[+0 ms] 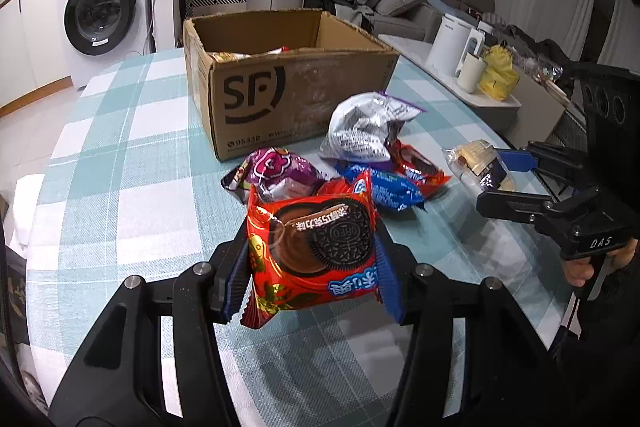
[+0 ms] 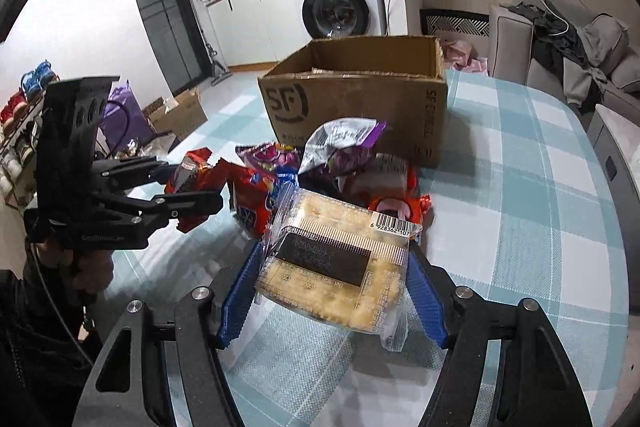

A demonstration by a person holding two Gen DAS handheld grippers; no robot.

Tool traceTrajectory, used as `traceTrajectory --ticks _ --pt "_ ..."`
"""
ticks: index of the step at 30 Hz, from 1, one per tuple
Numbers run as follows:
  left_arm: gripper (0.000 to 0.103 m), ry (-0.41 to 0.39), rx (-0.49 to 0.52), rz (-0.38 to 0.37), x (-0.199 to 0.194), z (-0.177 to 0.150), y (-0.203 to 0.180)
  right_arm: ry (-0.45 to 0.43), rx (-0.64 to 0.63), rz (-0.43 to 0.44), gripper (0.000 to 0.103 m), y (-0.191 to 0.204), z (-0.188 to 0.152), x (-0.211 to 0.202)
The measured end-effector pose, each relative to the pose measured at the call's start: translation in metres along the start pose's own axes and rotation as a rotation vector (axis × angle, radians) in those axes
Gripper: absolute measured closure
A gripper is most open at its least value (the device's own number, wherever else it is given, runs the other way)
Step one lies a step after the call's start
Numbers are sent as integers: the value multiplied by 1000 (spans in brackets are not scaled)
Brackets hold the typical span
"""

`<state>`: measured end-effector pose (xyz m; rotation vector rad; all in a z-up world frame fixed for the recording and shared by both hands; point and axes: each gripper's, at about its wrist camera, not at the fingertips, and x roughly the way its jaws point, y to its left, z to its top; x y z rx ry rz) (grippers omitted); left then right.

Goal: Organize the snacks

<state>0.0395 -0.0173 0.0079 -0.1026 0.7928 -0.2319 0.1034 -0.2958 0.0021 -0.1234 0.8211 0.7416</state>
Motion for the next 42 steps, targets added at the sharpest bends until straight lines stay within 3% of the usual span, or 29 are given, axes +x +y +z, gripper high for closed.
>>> traceTrajectory --ticks 22,42 --pt "52 -96 -51 30 -11 41 3 -158 79 -27 33 -3 29 -23" --pt "52 -151 -11 66 -6 97 3 -208 93 -51 33 -8 75 -29"
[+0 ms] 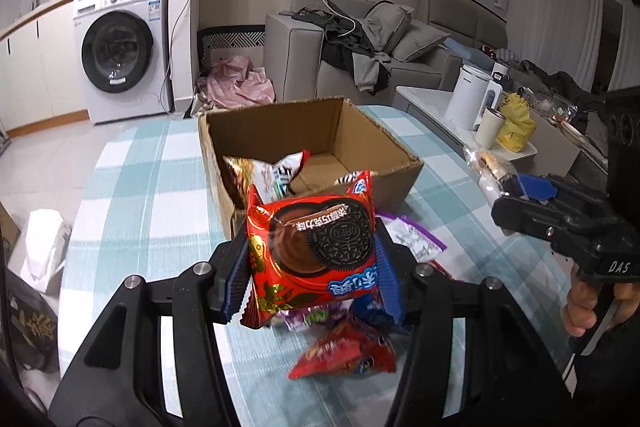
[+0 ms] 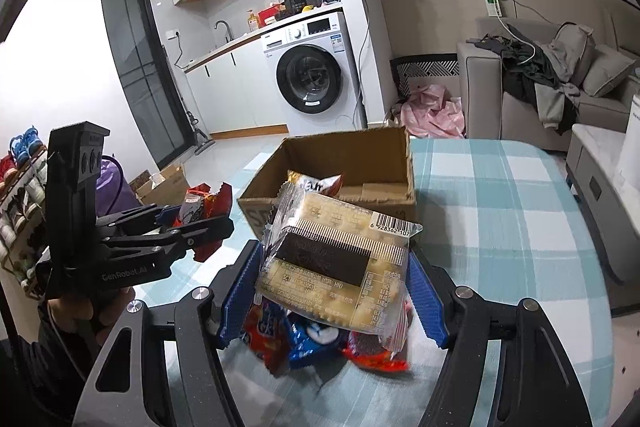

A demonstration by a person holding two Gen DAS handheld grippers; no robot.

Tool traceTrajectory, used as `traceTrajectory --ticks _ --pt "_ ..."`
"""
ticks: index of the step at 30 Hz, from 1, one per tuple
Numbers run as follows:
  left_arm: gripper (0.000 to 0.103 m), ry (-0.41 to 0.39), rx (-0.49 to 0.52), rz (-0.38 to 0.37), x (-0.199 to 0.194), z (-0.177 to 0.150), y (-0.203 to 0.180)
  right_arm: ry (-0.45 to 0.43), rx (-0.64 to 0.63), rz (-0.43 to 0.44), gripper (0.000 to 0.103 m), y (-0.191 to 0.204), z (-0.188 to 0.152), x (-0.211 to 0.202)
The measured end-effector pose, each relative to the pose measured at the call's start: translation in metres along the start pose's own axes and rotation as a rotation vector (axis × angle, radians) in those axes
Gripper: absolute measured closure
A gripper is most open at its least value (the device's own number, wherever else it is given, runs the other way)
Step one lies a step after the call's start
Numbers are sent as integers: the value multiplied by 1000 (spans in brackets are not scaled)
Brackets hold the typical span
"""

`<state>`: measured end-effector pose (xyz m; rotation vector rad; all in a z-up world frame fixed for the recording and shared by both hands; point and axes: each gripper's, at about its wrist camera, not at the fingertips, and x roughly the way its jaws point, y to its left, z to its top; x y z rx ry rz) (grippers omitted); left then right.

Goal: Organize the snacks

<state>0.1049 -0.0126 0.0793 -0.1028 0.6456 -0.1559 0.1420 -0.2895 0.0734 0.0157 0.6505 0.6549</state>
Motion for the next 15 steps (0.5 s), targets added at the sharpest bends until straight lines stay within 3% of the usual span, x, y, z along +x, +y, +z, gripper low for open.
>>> traceTrajectory --ticks 15 --pt "52 -35 -13 29 23 38 2 -28 -17 -1 33 1 41 20"
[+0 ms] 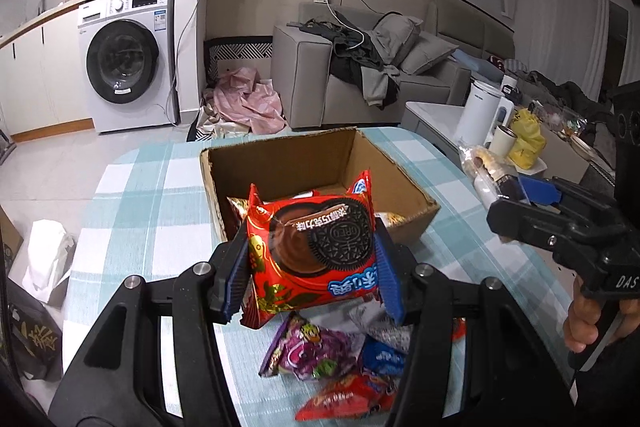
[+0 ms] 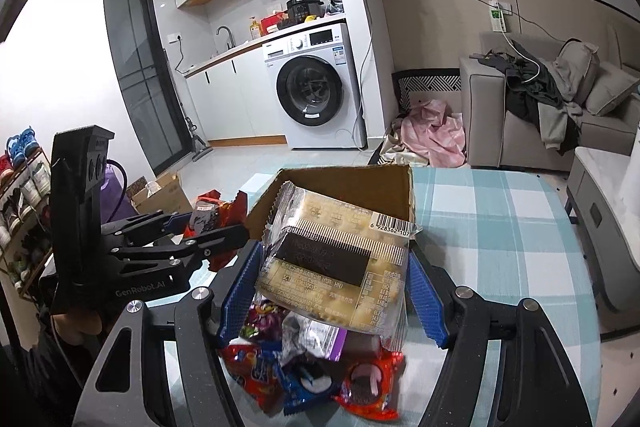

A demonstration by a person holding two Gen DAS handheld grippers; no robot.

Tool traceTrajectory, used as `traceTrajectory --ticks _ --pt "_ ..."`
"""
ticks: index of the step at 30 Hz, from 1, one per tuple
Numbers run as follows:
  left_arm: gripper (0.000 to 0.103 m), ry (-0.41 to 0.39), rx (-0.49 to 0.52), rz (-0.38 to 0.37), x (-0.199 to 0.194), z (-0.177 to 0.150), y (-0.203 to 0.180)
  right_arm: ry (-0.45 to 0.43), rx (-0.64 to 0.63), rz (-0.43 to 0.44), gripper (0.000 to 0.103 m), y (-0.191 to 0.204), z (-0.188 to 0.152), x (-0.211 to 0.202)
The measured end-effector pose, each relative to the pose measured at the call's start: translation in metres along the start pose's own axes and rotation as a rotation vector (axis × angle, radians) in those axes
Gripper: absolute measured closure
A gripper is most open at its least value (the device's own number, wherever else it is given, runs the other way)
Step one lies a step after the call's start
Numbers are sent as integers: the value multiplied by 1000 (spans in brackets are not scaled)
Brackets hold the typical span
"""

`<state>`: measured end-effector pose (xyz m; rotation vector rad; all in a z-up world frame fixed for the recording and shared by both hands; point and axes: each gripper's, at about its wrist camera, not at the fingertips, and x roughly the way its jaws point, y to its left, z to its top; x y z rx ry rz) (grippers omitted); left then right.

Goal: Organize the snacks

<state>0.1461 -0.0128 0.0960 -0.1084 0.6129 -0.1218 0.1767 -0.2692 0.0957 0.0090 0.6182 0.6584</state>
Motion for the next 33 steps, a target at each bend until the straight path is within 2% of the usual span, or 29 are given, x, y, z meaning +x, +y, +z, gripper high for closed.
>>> traceTrajectory --ticks 8,18,33 --pt "52 -1 -17 -2 25 5 1 5 11 4 33 -2 9 18" --pt "52 -17 -18 10 59 11 5 18 41 -34 32 -14 13 38" --pt "52 -3 -37 14 97 5 18 60 68 -32 32 -28 12 77"
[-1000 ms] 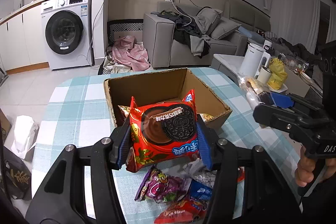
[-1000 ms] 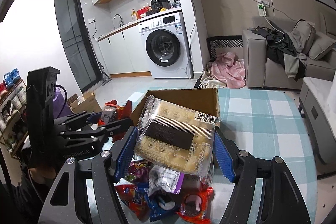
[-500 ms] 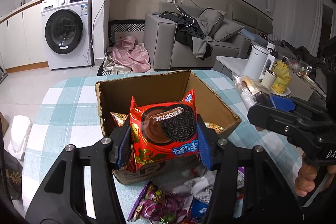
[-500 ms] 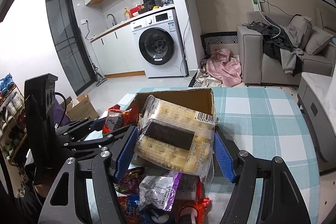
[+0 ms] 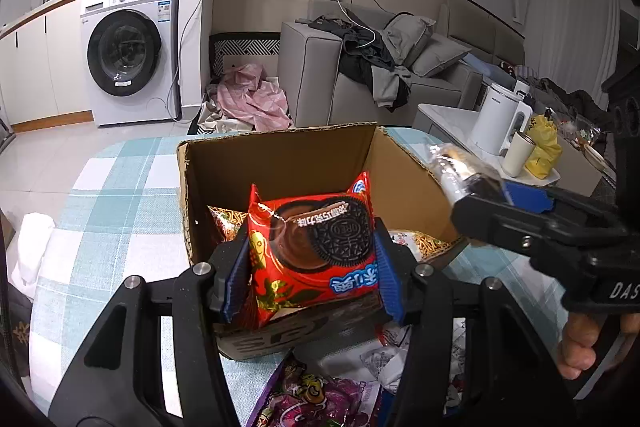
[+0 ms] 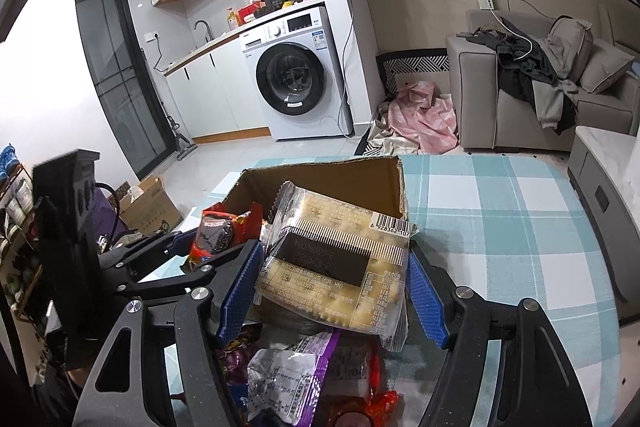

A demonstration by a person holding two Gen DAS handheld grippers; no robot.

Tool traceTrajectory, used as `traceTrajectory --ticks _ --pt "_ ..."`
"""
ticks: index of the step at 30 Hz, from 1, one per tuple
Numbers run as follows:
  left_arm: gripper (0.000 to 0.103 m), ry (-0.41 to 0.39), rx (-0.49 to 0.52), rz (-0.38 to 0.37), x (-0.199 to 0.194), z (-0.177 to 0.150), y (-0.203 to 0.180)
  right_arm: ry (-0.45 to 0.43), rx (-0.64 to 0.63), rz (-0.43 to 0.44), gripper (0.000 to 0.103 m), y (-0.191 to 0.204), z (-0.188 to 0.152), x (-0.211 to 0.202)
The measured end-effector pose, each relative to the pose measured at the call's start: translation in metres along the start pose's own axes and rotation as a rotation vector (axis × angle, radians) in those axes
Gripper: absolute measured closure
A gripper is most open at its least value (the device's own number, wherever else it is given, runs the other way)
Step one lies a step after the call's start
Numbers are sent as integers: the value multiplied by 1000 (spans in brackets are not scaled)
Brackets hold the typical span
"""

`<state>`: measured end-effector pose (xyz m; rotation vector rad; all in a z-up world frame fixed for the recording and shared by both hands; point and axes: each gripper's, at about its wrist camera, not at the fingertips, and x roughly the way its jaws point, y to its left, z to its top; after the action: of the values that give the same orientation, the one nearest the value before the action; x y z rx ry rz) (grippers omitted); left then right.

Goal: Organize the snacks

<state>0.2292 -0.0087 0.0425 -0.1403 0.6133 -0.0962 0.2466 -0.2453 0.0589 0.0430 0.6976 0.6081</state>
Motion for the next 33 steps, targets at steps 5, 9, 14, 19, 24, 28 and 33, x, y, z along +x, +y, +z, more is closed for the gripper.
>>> traceTrajectory --ticks 5,9,14,19,24,28,33 --pt "52 5 -3 -1 5 -3 2 12 -6 17 32 -1 0 15" --pt "52 9 -1 0 8 -6 3 20 -6 16 32 -3 -2 26" --pt "52 15 -3 8 10 -10 6 28 -26 24 32 -3 -2 35" --pt "52 20 20 17 13 -11 5 53 -6 36 32 -8 -1 46" --pt "52 18 49 34 15 -10 2 60 -22 23 32 -5 -3 47" --pt "52 23 32 47 16 -9 12 69 -22 13 31 -3 -7 46" --pt "52 28 50 55 17 -8 13 90 15 38 32 -4 -7 43"
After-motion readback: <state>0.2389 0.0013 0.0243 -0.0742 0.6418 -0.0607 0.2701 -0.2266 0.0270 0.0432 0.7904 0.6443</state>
